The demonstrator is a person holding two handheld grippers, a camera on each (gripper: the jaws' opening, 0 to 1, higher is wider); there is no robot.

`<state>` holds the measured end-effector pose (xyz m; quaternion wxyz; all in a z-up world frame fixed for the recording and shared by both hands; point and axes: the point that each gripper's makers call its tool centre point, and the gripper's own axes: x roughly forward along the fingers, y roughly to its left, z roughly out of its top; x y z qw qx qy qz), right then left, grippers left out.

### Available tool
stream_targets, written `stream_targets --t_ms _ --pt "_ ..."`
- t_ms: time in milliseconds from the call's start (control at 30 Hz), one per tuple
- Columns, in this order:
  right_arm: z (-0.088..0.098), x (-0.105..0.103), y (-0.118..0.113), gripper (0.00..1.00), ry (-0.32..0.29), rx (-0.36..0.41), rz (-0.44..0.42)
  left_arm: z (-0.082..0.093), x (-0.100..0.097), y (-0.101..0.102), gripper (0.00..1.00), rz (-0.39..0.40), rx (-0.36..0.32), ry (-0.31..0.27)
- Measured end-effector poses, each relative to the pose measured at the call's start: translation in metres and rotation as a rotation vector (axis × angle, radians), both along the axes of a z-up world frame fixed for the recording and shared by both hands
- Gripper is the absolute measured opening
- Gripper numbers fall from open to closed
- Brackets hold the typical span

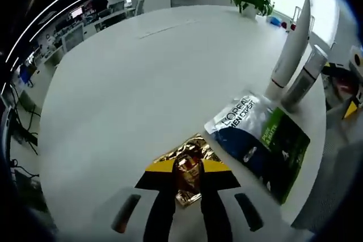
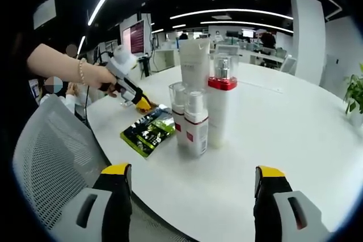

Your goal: Arrange the skincare products in the storage area until every visible bottle or jar stands upright without overlapping.

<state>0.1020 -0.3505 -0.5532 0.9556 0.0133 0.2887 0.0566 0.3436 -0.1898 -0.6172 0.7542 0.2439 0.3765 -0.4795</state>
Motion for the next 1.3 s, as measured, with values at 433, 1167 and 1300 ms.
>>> stream_targets --t_ms 433,1167,1300 --pt "-0.001 -0.001 0.001 0.95 0.009 -0.001 0.007 0.000 -0.005 0.006 0.14 0.075 0.000 -0.001" --pt "-0.002 -0.001 0.002 0.95 0.016 -0.005 0.013 0.005 -0.006 0.010 0.24 -0.056 -0.028 -0.024" --pt "-0.002 -0.001 0.001 0.95 0.014 -0.006 0.011 0.003 -0.019 0.004 0.19 -0.092 -0.042 -0.003"
